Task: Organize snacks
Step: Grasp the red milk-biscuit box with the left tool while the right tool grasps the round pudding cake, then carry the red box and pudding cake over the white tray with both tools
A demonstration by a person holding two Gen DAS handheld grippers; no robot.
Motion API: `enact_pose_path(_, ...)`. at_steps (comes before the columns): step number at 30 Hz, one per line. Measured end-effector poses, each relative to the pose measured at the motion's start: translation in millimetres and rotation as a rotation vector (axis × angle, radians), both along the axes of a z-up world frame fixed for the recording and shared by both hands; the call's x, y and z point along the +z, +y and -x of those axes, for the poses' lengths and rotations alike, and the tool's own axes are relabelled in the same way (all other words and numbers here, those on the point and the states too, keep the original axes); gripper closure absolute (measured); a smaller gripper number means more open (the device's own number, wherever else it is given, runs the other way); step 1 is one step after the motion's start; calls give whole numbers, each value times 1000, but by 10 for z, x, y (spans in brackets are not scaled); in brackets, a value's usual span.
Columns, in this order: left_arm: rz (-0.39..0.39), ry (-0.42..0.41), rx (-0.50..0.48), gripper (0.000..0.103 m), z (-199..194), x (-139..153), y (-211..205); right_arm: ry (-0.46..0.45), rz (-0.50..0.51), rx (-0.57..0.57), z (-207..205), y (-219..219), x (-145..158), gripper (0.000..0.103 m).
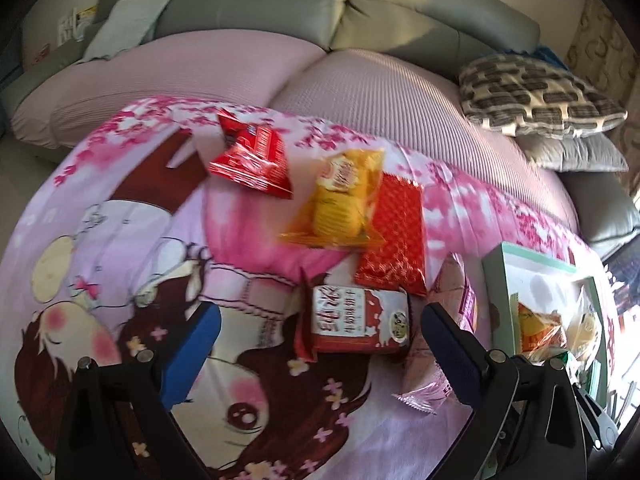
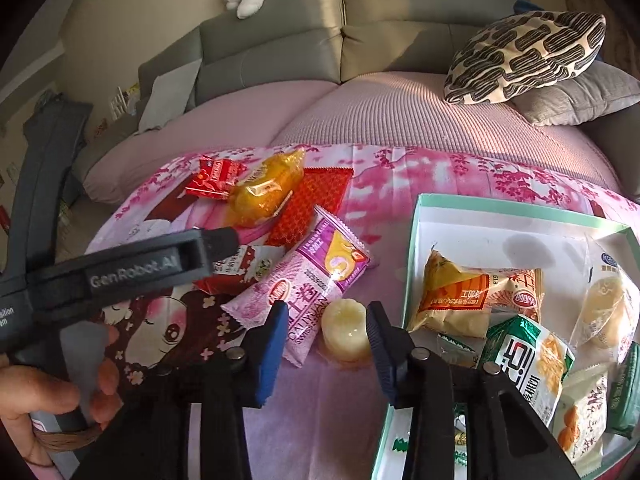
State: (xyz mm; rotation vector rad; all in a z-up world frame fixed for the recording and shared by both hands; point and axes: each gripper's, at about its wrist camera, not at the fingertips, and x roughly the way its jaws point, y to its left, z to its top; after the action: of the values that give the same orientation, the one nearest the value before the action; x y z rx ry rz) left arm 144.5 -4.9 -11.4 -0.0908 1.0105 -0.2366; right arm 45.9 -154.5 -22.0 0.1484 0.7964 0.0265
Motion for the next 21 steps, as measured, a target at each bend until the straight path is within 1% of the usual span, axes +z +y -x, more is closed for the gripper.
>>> enact_pose_path(3,-17,23,-14,6,-45,-84,-79,9,3,-2,-34,-9,-24,64)
enact_pose_path(8,-35,58,-35,6,-85,-216,-180,26,23,-5,-62,-7,-71,64)
enact_pose_path(10,-43,69,-30,7,-104,-262,-190,37,25,-11,-72,-16,-104,67)
enact_pose_path(12,-30,70,-22,9,-108,-272,-164,37,26,-13,-71,-25,-110,67)
enact_pose_path(13,-26,71,-18,13,-111,-274,-152,38,24,-14,-72,-28,-113,68)
enact_pose_path(15,-20,65,-11,17,-109,-260,-130,42,29,-16,-73,-33,-122,69)
enact_pose_path(19,-26,60,-6,21,-104,-255,-91,46,36,-16,-61,-42,-129,70)
enact_pose_path(21,-36,57,14,21,-100,-239,-38,47,39,-17,-59,-44,-133,71)
